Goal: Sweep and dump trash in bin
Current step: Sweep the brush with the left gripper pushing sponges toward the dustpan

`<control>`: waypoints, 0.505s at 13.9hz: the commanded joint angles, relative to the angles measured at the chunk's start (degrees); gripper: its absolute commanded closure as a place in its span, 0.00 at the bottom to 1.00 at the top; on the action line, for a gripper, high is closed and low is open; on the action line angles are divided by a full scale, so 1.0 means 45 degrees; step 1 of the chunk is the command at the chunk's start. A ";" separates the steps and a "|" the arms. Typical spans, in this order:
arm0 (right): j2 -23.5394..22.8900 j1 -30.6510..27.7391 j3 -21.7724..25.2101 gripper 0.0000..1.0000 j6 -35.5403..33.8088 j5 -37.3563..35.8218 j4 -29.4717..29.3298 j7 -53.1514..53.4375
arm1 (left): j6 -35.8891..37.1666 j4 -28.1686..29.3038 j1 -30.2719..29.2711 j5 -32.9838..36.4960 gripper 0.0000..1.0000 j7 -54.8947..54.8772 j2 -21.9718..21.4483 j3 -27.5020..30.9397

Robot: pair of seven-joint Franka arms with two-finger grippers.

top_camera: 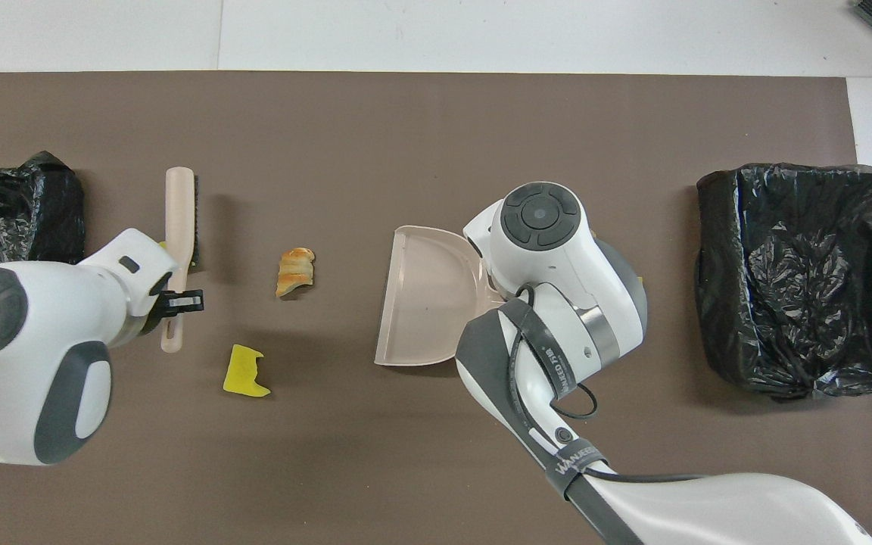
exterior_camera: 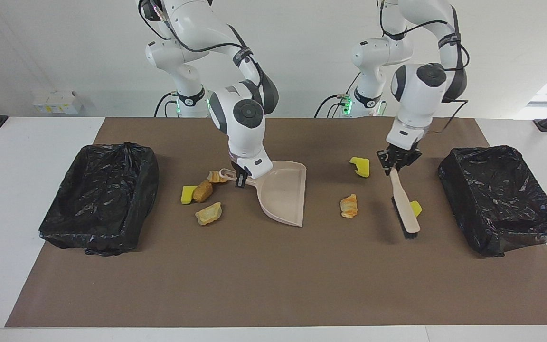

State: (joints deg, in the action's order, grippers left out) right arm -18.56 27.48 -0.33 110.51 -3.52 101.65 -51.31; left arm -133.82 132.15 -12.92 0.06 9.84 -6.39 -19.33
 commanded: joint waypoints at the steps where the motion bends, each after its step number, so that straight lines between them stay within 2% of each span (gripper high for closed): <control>1: 0.0432 0.0161 -0.0064 1.00 0.1083 -0.0428 0.1002 0.0562 | -0.0961 -0.0304 -0.1770 0.0163 1.00 -0.1320 0.0794 -0.0196; 3: 0.0492 0.0299 -0.0064 1.00 0.1205 -0.0449 0.1084 0.0639 | -0.1082 -0.0169 -0.2244 0.0163 1.00 -0.2454 0.0990 -0.0196; 7: 0.0901 0.0396 -0.0084 1.00 0.1030 -0.0430 0.1727 0.1048 | -0.1237 0.0456 -0.1819 0.0163 1.00 -0.2538 0.1205 -0.0234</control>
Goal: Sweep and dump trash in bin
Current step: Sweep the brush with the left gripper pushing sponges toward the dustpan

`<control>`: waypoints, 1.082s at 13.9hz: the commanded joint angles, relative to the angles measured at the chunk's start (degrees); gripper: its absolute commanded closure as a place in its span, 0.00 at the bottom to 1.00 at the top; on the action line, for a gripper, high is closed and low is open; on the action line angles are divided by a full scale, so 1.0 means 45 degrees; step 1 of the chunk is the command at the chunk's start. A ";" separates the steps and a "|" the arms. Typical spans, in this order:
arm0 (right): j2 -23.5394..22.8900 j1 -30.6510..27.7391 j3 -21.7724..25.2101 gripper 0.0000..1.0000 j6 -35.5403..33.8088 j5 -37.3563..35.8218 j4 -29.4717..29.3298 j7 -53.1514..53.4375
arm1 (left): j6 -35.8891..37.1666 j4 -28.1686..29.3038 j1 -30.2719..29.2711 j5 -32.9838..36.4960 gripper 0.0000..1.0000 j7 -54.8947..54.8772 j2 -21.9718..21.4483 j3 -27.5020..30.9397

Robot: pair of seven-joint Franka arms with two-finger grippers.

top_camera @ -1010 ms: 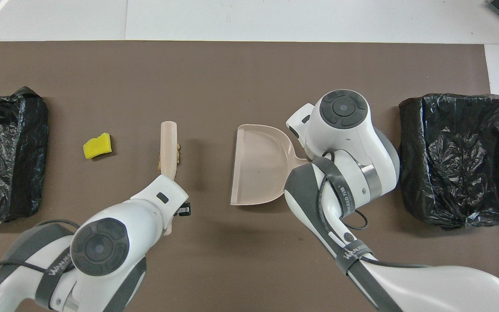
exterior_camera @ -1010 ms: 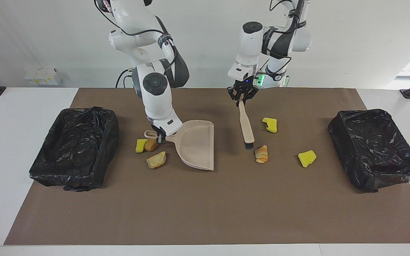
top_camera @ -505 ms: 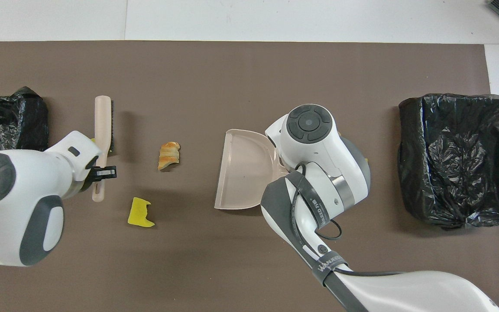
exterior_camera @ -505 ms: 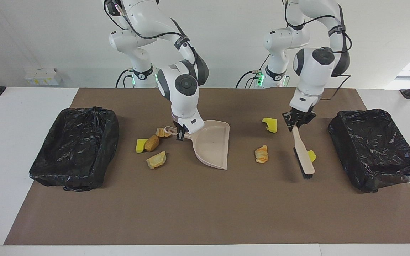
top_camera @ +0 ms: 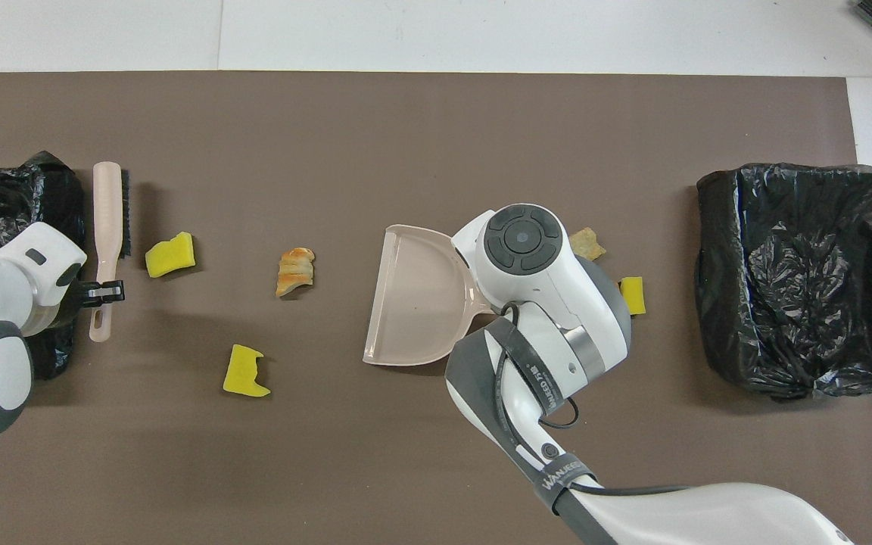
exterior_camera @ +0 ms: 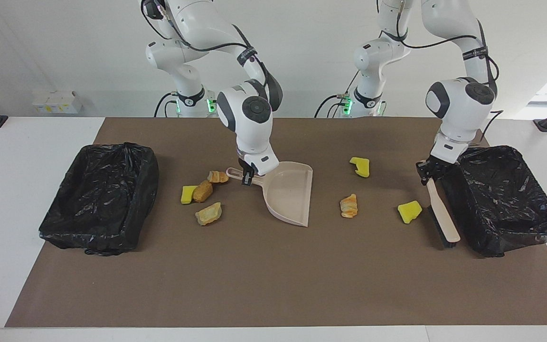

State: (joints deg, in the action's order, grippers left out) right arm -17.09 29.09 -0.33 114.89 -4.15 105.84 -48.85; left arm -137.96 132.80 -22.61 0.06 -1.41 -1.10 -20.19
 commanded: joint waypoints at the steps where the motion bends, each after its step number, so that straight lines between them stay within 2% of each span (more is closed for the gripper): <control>1: 0.0673 0.0136 -0.0121 1.00 0.0054 -0.0289 0.0970 0.0910 | -0.0454 0.0449 0.0878 0.0162 1.00 -0.0038 0.0010 -0.0025; 3: 0.0791 0.0371 -0.0121 1.00 0.0054 -0.0289 0.1108 0.1206 | -0.0378 0.0528 0.1350 0.0162 1.00 -0.0038 -0.0009 -0.0045; 8: 0.0810 0.0333 -0.0102 1.00 0.0055 -0.0289 0.1186 0.1245 | -0.0143 0.0548 0.3711 0.0162 1.00 -0.0077 -0.0145 -0.0045; 12: 0.1083 0.0585 -0.0121 1.00 0.0483 -0.1536 0.1558 0.2803 | 0.1240 0.0528 0.4554 0.0162 1.00 -0.0602 -0.0457 -0.0045; 15: 0.1103 0.0665 -0.0121 1.00 0.0504 -0.1616 0.1577 0.3023 | 0.2626 0.0528 0.5372 0.0162 1.00 -0.0546 -0.1238 -0.0045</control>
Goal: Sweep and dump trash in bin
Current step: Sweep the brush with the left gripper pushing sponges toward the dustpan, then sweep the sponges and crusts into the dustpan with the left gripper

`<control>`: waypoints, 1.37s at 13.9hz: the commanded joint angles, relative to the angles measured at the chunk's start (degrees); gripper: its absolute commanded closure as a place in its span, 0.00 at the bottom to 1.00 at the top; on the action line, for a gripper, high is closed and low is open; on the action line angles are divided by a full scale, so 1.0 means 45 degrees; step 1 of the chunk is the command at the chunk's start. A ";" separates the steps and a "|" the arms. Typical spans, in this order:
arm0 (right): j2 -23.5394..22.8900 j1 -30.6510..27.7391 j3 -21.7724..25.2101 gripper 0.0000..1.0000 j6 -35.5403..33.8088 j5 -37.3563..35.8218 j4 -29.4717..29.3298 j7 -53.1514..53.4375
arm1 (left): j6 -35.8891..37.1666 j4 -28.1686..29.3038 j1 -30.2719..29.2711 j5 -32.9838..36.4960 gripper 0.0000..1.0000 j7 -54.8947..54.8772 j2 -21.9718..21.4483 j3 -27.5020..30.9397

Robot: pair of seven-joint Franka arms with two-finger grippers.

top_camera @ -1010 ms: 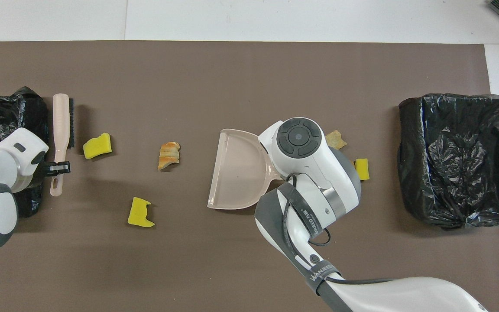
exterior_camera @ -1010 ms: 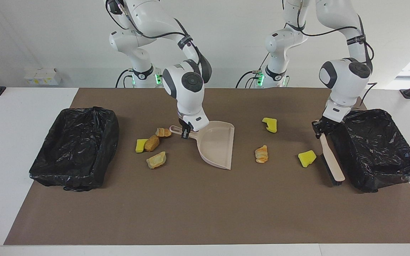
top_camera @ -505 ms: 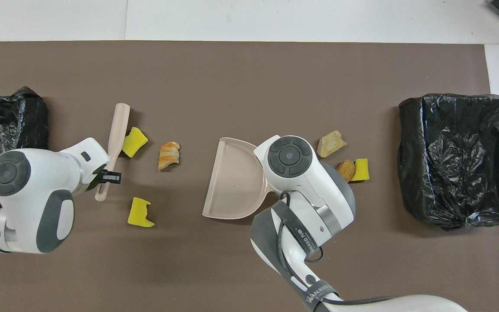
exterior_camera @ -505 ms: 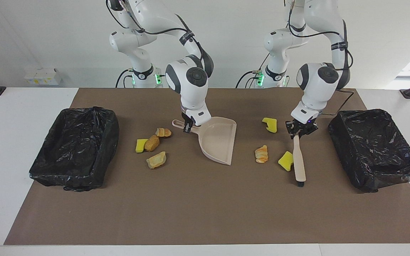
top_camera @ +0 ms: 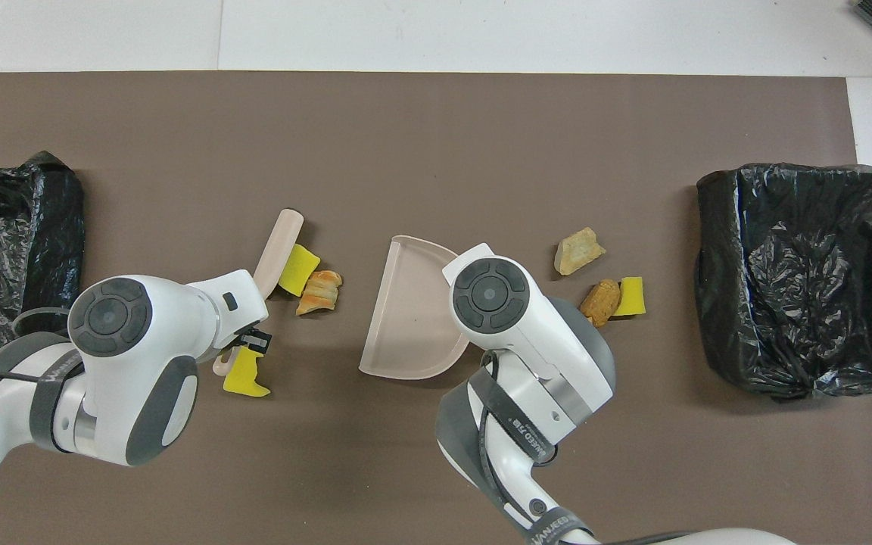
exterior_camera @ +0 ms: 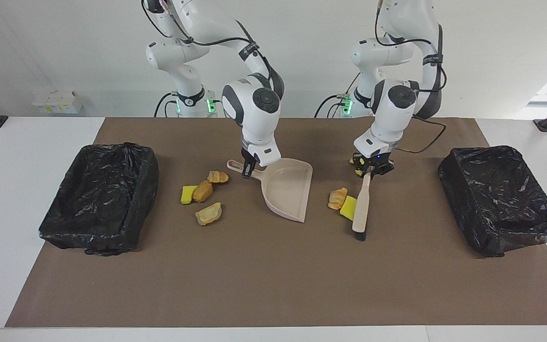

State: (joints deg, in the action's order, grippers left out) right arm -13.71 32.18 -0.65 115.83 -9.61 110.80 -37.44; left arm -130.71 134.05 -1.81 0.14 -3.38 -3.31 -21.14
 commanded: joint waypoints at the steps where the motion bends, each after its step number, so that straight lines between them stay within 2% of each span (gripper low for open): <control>1: 0.0371 -0.0022 -0.0051 1.00 0.0294 -0.0423 0.0534 0.0488 | 0.1116 0.0232 0.0947 0.0125 1.00 0.0086 -0.0769 0.0166; 3: 0.0468 -0.0022 -0.0051 1.00 0.0372 -0.0423 0.0710 0.0430 | 0.1194 -0.0234 0.0794 0.0067 1.00 0.0941 -0.0788 0.0185; 6: 0.0507 -0.0041 -0.0051 1.00 0.0489 -0.0443 0.0847 0.0312 | 0.3319 -0.1309 0.0636 0.0066 1.00 0.4161 -0.1315 0.0439; 11: 0.0508 -0.0119 -0.0051 1.00 0.0470 -0.0443 0.0847 -0.0114 | 0.4922 -0.1117 0.0967 0.0066 1.00 1.1405 -0.2057 0.0304; 13: 0.0507 -0.0139 -0.0051 1.00 0.0451 -0.0443 0.0866 -0.0643 | 0.5548 -0.0650 0.1202 0.0047 1.00 1.3807 -0.2544 0.0303; 17: 0.0508 -0.0061 -0.0051 1.00 0.0470 -0.0482 0.0866 -0.0780 | 0.5492 0.2040 0.1923 -0.0712 1.00 1.4249 -0.4942 0.0283; 19: 0.0527 -0.0061 -0.0051 1.00 0.0450 -0.0482 0.0866 -0.0859 | 0.4638 0.3447 0.3655 -0.0734 1.00 1.4287 -0.5086 0.0303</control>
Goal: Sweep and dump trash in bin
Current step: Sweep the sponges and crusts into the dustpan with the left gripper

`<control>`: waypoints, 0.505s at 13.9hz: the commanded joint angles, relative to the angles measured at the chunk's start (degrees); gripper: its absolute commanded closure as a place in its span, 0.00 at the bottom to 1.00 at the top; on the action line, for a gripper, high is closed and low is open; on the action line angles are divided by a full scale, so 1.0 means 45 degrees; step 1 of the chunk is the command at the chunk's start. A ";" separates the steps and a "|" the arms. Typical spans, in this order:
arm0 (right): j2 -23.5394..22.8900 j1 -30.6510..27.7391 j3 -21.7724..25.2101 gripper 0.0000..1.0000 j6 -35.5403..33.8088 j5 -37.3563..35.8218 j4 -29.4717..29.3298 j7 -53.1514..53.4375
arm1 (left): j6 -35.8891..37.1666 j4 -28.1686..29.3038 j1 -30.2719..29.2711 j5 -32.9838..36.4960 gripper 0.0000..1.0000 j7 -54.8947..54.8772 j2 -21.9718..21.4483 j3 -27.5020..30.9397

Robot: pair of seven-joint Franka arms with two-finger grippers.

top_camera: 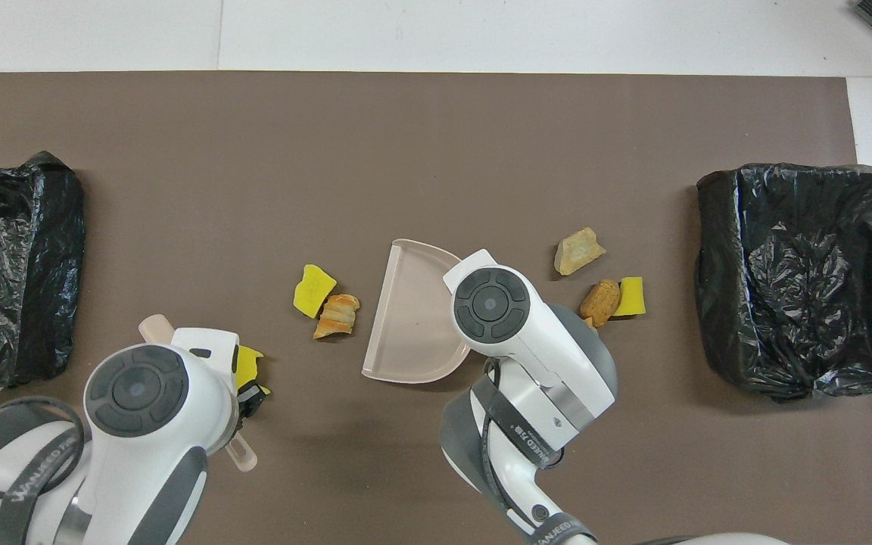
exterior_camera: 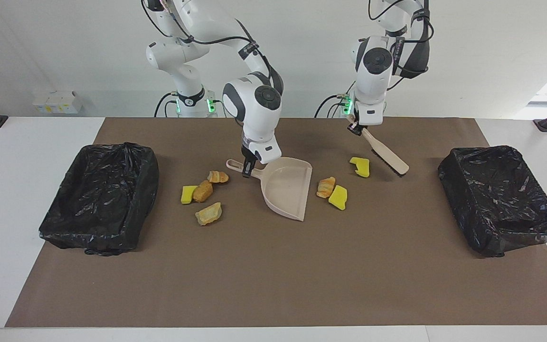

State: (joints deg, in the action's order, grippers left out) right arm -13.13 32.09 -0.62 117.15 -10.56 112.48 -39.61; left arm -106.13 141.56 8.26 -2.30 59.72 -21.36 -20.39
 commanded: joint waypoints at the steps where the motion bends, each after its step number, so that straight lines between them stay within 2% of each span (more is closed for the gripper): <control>1: 0.0398 -0.0041 -0.0058 1.00 0.0159 -0.0270 0.0531 -0.0378 | -0.1661 0.2384 0.1852 -0.0232 1.00 0.0282 -0.1093 0.0117; 5: 0.0379 -0.0041 -0.0058 1.00 0.0179 -0.0270 0.0531 -0.0378 | -0.4123 0.2274 0.1935 -0.0681 1.00 -0.0203 0.0191 0.0156; 7: 0.0398 -0.0041 -0.0058 1.00 0.0159 -0.0270 0.0550 -0.0359 | -0.4773 0.2001 0.1585 -0.0739 1.00 -0.1877 0.0701 0.0214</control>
State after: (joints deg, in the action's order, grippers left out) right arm -13.12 32.10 -0.63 117.15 -10.57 112.60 -39.81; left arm -124.74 151.83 16.83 -4.29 57.36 -21.23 -20.12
